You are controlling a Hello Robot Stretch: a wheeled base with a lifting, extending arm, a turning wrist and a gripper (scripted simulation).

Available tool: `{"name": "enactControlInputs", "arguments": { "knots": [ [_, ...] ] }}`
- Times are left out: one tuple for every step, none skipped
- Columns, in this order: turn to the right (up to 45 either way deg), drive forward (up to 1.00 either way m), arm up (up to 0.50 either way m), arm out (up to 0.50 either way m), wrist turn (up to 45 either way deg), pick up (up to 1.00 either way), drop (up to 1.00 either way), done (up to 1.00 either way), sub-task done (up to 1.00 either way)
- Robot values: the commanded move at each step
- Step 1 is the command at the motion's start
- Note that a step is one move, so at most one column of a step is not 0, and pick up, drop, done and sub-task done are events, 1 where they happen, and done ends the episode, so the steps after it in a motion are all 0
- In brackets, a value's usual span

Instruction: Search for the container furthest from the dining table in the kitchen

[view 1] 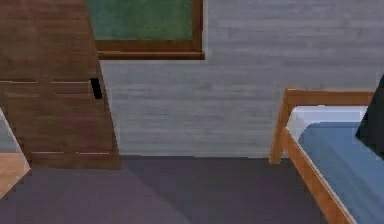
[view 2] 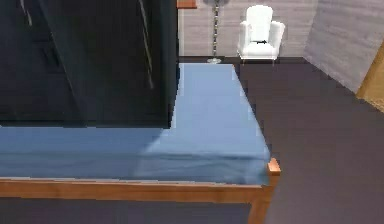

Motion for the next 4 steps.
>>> {"name": "enactControlInputs", "arguments": {
  "knots": [
    [-45.0, 0.00, 0.00, 0.00, 0.0, 0.00, 0.00, 0.00, 0.00],
    [-3.0, 0.00, 0.00, 0.00, 0.0, 0.00, 0.00, 0.00, 0.00],
    [0.0, 0.60, 0.00, 0.00, 0.0, 0.00, 0.00, 0.00, 0.00],
    [-45.0, 0.00, 0.00, 0.00, 0.0, 0.00, 0.00, 0.00, 0.00]
  ]
}}
